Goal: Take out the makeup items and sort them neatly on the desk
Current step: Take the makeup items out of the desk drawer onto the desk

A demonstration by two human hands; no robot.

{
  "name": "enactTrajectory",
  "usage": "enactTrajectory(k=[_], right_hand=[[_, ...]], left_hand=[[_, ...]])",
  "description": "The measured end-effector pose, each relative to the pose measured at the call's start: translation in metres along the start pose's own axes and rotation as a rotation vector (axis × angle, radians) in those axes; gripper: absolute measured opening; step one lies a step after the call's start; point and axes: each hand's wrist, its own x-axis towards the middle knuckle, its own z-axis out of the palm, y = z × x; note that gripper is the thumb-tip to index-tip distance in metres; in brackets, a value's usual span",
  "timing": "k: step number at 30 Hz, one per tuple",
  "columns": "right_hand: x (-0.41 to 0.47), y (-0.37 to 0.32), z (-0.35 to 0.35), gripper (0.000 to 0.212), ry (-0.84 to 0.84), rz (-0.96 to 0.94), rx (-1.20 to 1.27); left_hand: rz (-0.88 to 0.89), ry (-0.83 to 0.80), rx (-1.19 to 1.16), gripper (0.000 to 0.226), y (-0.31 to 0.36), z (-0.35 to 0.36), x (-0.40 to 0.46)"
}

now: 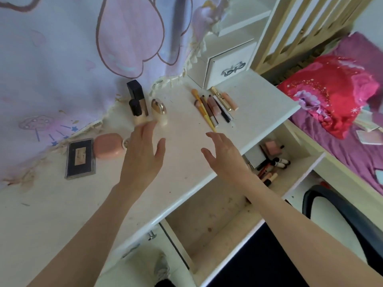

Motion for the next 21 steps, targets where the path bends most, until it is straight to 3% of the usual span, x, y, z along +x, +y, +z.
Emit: enactTrajectory(k=[7,12,21], right_hand=[[-0.098,0.090,-0.031,0.042,-0.047,0.084,-0.067],[-0.133,0.150,-0.035,0.045,-0.109,0.159,-0.112],[-0.091,0.207,-0.012,0.044,-0.163,0.246,-0.140]], left_hand=[[0.210,-0.243,0.120,0.042,0.082,0.061,-0.097],[0.237,-0.447,0.167,0.046,0.105,0.116,-0.138],[0.253,-0.619,0.289,0.056,0.096,0.213,-0.093]])
